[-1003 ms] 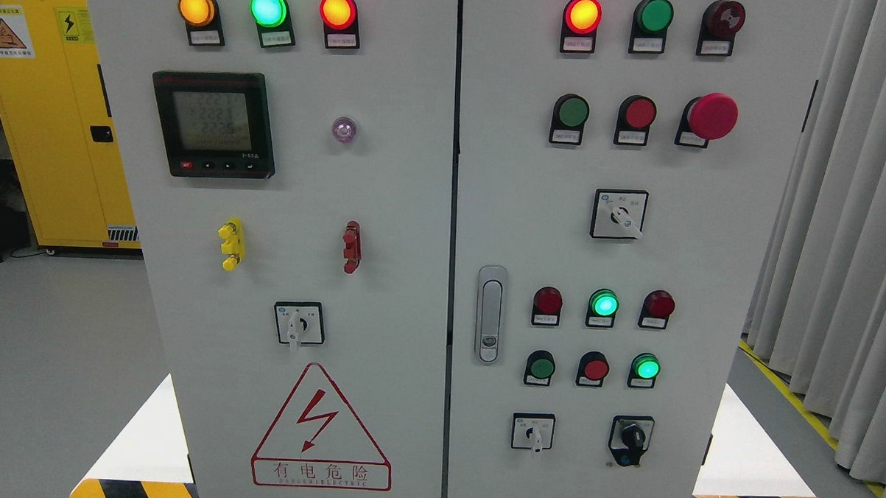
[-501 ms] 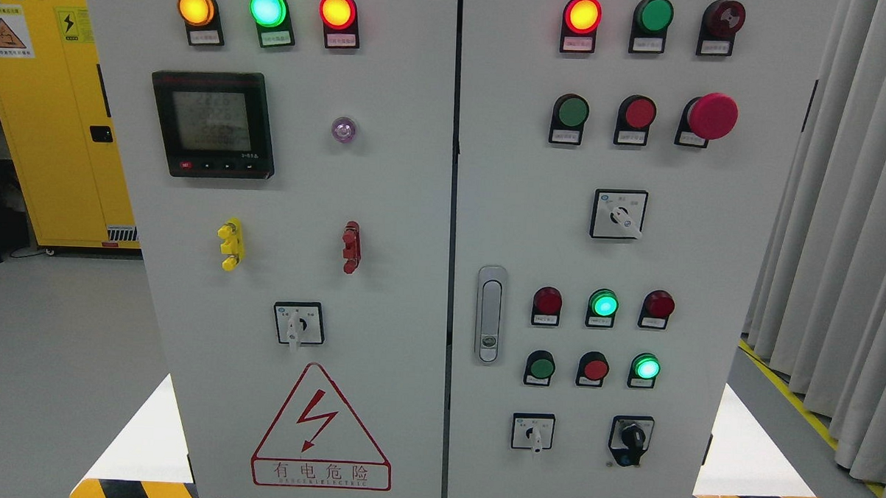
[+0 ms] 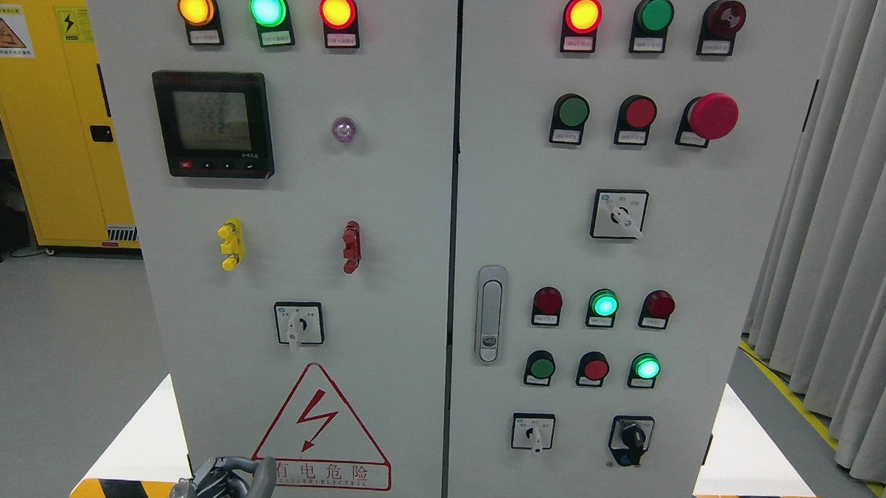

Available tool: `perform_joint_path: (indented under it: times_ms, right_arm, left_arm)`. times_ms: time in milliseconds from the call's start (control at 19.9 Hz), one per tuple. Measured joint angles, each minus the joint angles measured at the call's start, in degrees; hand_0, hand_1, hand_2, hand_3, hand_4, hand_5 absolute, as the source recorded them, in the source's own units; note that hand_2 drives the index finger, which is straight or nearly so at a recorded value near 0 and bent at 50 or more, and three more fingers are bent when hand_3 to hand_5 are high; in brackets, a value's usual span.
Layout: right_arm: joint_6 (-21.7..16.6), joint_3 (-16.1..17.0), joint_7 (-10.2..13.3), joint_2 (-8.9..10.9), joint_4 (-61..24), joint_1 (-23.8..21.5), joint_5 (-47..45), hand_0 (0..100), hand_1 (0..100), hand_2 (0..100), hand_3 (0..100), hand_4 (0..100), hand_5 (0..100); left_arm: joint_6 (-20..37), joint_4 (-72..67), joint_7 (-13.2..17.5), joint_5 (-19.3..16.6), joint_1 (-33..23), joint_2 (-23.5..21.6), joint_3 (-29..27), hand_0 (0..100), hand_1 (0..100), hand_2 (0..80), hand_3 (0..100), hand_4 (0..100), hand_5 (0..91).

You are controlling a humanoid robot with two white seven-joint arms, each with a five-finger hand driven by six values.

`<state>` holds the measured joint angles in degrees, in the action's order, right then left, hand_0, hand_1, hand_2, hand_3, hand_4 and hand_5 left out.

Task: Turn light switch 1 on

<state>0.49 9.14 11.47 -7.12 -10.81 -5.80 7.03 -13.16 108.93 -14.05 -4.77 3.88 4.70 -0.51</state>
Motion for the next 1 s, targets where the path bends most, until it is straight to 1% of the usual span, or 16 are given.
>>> perform_joint_path:
  times_ms: [251, 552, 702, 1003]
  right_arm:
    - [0.0, 0.0, 0.0, 0.0, 0.0, 0.0, 0.0, 0, 50, 4, 0, 0, 0]
    - [0.0, 0.0, 0.0, 0.0, 0.0, 0.0, 0.0, 0, 50, 4, 0, 0, 0]
    - [0.0, 0.0, 0.0, 0.0, 0.0, 0.0, 0.0, 0, 50, 4, 0, 0, 0]
    - [0.0, 0.0, 0.0, 0.0, 0.0, 0.0, 0.0, 0, 50, 4, 0, 0, 0]
  left_arm:
    - [-3.1, 0.8, -0.7, -0.4, 2.9, 0.6, 0.2, 15, 68, 56.6, 90, 87, 83.4]
    - [-4.9, 1.3, -2.0, -1.3, 5.3, 1.2, 0.3, 11, 68, 57.0, 90, 87, 83.6]
    - [-5.7, 1.5, -2.4, -1.5, 6.2, 1.4, 0.9, 8, 69, 57.9, 91, 87, 83.8]
    - [-8.8, 1.8, -3.8, -2.2, 8.3, 1.8, 2.1, 8, 70, 59.0, 92, 87, 84.1]
